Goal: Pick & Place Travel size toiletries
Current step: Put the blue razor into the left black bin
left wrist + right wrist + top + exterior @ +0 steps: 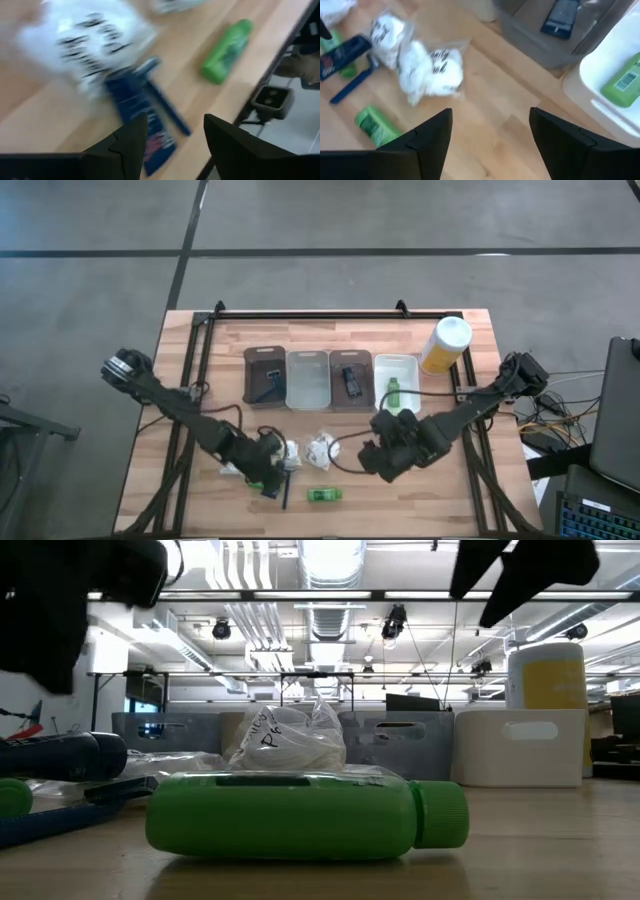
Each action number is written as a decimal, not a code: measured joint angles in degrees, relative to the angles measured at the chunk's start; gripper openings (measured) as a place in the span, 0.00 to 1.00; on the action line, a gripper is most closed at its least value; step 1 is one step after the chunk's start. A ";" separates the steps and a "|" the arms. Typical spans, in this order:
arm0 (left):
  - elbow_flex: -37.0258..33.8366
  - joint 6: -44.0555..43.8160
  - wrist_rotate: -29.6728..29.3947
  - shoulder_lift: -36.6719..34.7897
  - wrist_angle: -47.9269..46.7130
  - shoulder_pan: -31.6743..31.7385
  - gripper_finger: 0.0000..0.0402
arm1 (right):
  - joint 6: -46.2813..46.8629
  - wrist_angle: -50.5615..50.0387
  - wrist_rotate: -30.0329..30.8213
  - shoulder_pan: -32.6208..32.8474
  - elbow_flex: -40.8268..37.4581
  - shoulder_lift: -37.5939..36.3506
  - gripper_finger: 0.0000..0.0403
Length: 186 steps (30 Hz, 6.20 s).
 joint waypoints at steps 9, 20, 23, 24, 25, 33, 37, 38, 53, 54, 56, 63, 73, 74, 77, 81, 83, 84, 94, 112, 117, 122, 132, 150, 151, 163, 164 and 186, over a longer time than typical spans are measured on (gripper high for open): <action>14.50 1.49 -0.63 14.38 -2.69 -0.93 0.50 | -0.13 -0.06 0.07 1.95 -1.00 0.00 0.73; 17.46 -2.15 2.65 20.65 -11.99 -0.91 0.50 | -1.71 -0.07 0.00 2.17 -1.11 -0.09 0.77; 17.46 -2.80 1.44 20.65 -13.76 -0.87 0.50 | -2.51 -0.06 0.00 2.16 -1.11 -0.11 0.76; 17.46 -3.43 1.46 20.65 -14.23 -0.75 0.50 | -2.68 -0.06 0.00 2.15 -1.11 -0.11 0.75; 17.46 -3.81 1.46 20.79 -14.60 -0.61 0.50 | -2.82 -0.06 0.00 2.15 -1.11 -0.11 0.74; 17.43 -6.75 1.29 21.32 -11.57 0.20 0.50 | -2.80 -0.14 0.04 2.15 -1.19 -0.15 0.70; 17.50 -7.66 1.17 23.24 -11.06 0.20 0.50 | -3.11 -0.33 0.07 2.15 -1.20 -0.15 0.69; 17.59 -7.87 1.08 23.80 -11.18 0.18 0.50 | -3.23 -0.39 0.07 2.15 -1.20 -0.15 0.68; 17.87 -2.84 0.04 24.94 -21.36 0.16 0.35 | -5.10 -1.75 0.09 2.19 -1.53 -0.15 0.76; 17.86 -2.46 -0.31 24.94 -22.37 0.16 0.33 | -5.44 -1.75 0.09 2.19 -1.53 -0.15 0.76; 17.83 -1.52 -1.37 24.94 -23.88 0.15 0.27 | -5.79 -1.75 0.09 2.19 -1.53 -0.15 0.77; 17.66 2.05 -3.15 24.94 -25.51 0.18 0.11 | -6.27 -1.75 0.11 2.19 -1.53 -0.15 0.75; 17.06 2.85 -5.07 20.38 -25.94 0.31 0.06 | -9.42 -1.68 0.20 2.15 -1.07 -0.37 0.66; 17.13 2.85 -5.11 18.99 -25.76 0.31 0.06 | -9.69 -1.64 0.21 2.14 -1.07 -0.47 0.66; 17.19 2.83 -5.12 15.13 -25.50 0.11 0.02 | -10.28 -1.61 0.26 1.97 -1.07 -1.34 0.64; 17.19 1.64 -8.48 9.08 -25.99 0.17 0.01 | -10.25 -1.65 1.84 1.71 -1.13 -3.09 0.62; 17.23 0.80 -12.18 6.06 -27.28 0.66 0.01 | -10.25 -1.69 3.16 1.69 -1.16 -3.98 0.61; 17.24 0.36 -13.90 4.73 -28.16 0.98 0.01 | -10.23 -1.68 3.63 1.66 -1.16 -4.47 0.60; 17.28 8.29 -15.83 -2.18 -32.85 5.36 0.03 | -10.17 -2.95 6.25 0.89 -1.41 -7.19 0.61; 18.92 49.47 -0.44 20.13 -14.83 0.51 0.60 | -10.25 -3.30 4.55 -3.18 -2.82 -7.21 0.72; 18.69 54.90 -1.27 21.90 -12.62 0.65 0.61 | -10.02 -3.46 4.01 -3.14 -2.82 -7.21 0.73; 18.31 58.41 -2.21 23.55 -12.81 1.34 0.55 | -8.96 -4.23 3.93 -3.14 -2.82 -7.21 0.70; 18.48 60.87 0.26 26.13 -11.92 1.47 0.27 | -8.55 -4.68 3.96 -3.14 -2.84 -7.21 0.62; 18.20 56.79 0.68 24.55 -11.07 1.45 0.06 | -8.53 -4.74 3.06 -3.14 -2.88 -7.21 0.57; 18.20 56.44 0.68 24.43 -11.23 1.45 0.06 | -8.53 -4.74 3.06 -3.14 -2.88 -7.21 0.58; 18.18 50.30 0.96 20.47 -12.32 0.16 0.07 | -8.53 -4.72 3.06 -3.10 -2.91 -7.21 0.65; 18.18 49.26 0.75 19.63 -12.38 0.10 0.07 | -8.54 -4.73 3.06 -3.10 -2.91 -7.21 0.65; 15.83 -3.72 -36.12 -9.90 -36.45 5.45 0.07 | -3.78 -4.60 6.32 -3.16 -2.91 -7.21 0.59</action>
